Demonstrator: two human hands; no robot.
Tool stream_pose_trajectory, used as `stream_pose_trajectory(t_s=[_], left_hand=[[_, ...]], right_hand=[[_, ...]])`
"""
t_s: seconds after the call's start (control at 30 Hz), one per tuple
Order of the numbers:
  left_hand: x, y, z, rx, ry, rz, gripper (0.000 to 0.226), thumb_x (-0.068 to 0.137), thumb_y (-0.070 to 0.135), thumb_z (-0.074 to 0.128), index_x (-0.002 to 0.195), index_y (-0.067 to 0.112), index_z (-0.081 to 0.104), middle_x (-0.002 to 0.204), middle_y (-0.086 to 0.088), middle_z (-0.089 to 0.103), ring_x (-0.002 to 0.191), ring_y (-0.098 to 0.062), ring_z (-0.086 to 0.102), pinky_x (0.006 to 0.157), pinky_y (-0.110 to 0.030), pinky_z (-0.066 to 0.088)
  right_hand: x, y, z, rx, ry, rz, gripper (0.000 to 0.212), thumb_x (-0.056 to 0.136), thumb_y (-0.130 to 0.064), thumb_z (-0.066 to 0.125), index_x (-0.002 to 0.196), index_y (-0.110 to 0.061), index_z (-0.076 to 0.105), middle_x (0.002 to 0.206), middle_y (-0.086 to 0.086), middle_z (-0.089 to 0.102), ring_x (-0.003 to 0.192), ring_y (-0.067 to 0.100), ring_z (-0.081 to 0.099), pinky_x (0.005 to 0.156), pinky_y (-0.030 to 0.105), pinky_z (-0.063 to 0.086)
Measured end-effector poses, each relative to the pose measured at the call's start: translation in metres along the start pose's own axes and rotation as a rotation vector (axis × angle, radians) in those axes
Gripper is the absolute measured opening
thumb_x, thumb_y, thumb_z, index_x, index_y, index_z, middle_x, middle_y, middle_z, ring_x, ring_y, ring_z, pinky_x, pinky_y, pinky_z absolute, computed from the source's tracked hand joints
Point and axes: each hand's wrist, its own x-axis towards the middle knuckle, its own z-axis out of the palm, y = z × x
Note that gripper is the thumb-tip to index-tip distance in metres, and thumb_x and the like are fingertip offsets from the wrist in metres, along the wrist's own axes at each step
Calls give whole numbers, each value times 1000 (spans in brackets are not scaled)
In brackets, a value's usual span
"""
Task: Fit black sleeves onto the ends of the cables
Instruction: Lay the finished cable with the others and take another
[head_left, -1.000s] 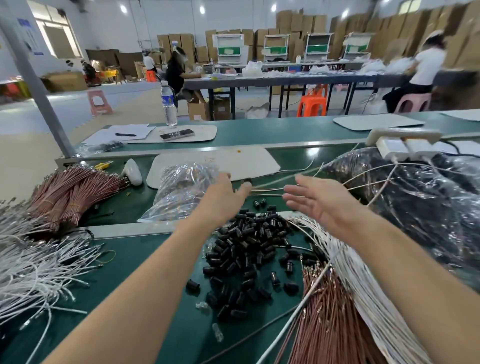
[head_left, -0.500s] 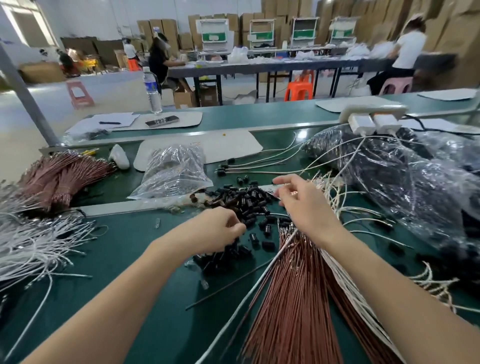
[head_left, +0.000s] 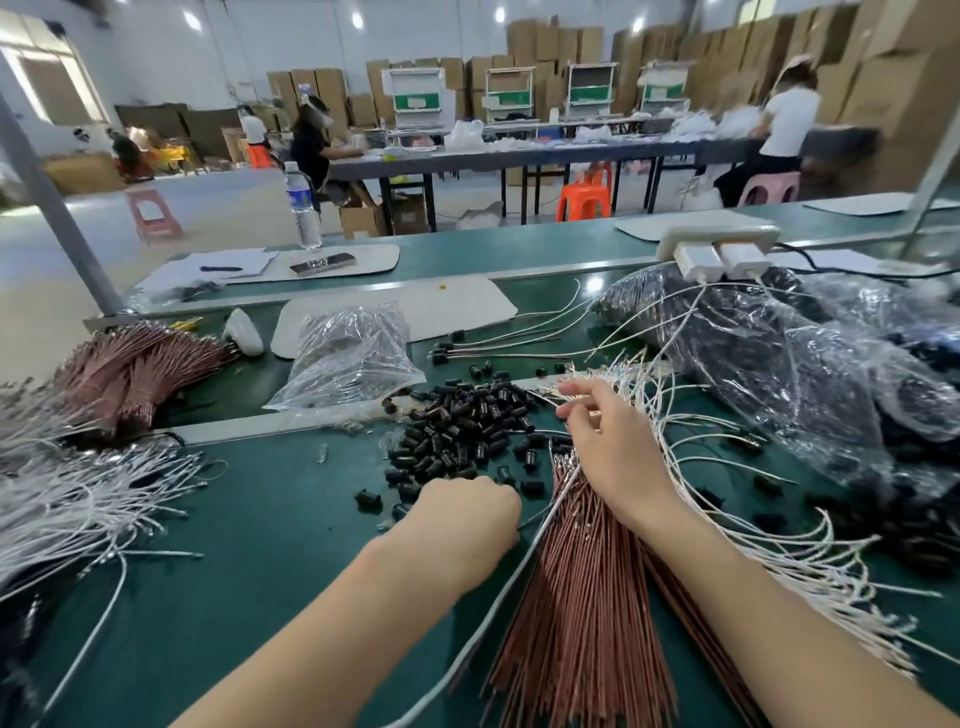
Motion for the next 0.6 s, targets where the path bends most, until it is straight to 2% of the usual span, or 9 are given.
stream_pose_trajectory(t_s=[0.07, 0.2, 0.27, 0.33, 0.4, 0.47, 0.53, 0.6], left_hand=[[-1, 0, 2, 63, 41, 27, 11, 100, 9, 51, 89, 11, 55, 91, -7, 64, 72, -28, 57, 61, -34, 40], [-5, -14, -8, 93, 119, 43, 13, 102, 22, 45, 98, 12, 52, 92, -3, 64, 74, -27, 62, 60, -34, 45], [-8, -34, -19, 24, 173, 37, 16, 103, 28, 43, 101, 15, 51, 89, 2, 64, 75, -20, 65, 63, -34, 53], [-12, -59, -30, -79, 222, 5, 17, 104, 33, 45, 102, 20, 56, 85, 7, 64, 73, -11, 65, 63, -26, 56], [-16, -84, -34, -223, 297, -56, 15, 104, 35, 51, 105, 23, 61, 92, 11, 66, 75, 1, 60, 64, -14, 51], [-16, -103, -29, -387, 393, -97, 16, 102, 30, 57, 110, 22, 67, 95, 15, 66, 76, 10, 55, 63, -6, 43], [-16, -116, -21, -642, 569, -139, 16, 101, 23, 59, 112, 20, 70, 78, 23, 64, 65, 10, 55, 61, -5, 41], [-15, -121, -9, -1083, 757, -188, 16, 102, 15, 57, 110, 14, 71, 64, 16, 62, 52, 0, 53, 56, -10, 44]], right_hand=[[0, -2, 2, -34, 0, -2, 27, 103, -11, 48, 123, -26, 59, 98, -14, 65, 45, 1, 49, 42, 14, 35], [-1, -6, 2, -25, 61, 2, 29, 103, -12, 47, 126, -25, 58, 106, -9, 67, 72, 2, 59, 58, 16, 38], [0, -7, 2, 23, 95, 11, 28, 103, -13, 49, 128, -24, 57, 107, -8, 65, 80, 6, 63, 55, 15, 43], [2, -7, 4, 37, 71, 26, 26, 104, -15, 50, 128, -24, 56, 104, -10, 63, 73, 12, 64, 50, 18, 48], [1, -6, 11, 13, -4, 22, 23, 104, -17, 50, 123, -27, 57, 104, -10, 63, 58, 6, 56, 44, 15, 42], [-2, -7, 18, -38, -61, -22, 23, 103, -17, 51, 121, -29, 59, 103, -12, 63, 61, -1, 54, 54, 14, 43], [-3, -12, 22, -114, -66, -86, 23, 103, -17, 52, 121, -27, 62, 101, -17, 61, 77, -3, 57, 70, 19, 50], [-1, -19, 25, -169, -74, -134, 23, 103, -17, 51, 119, -26, 65, 100, -17, 62, 78, -5, 57, 72, 19, 50]])
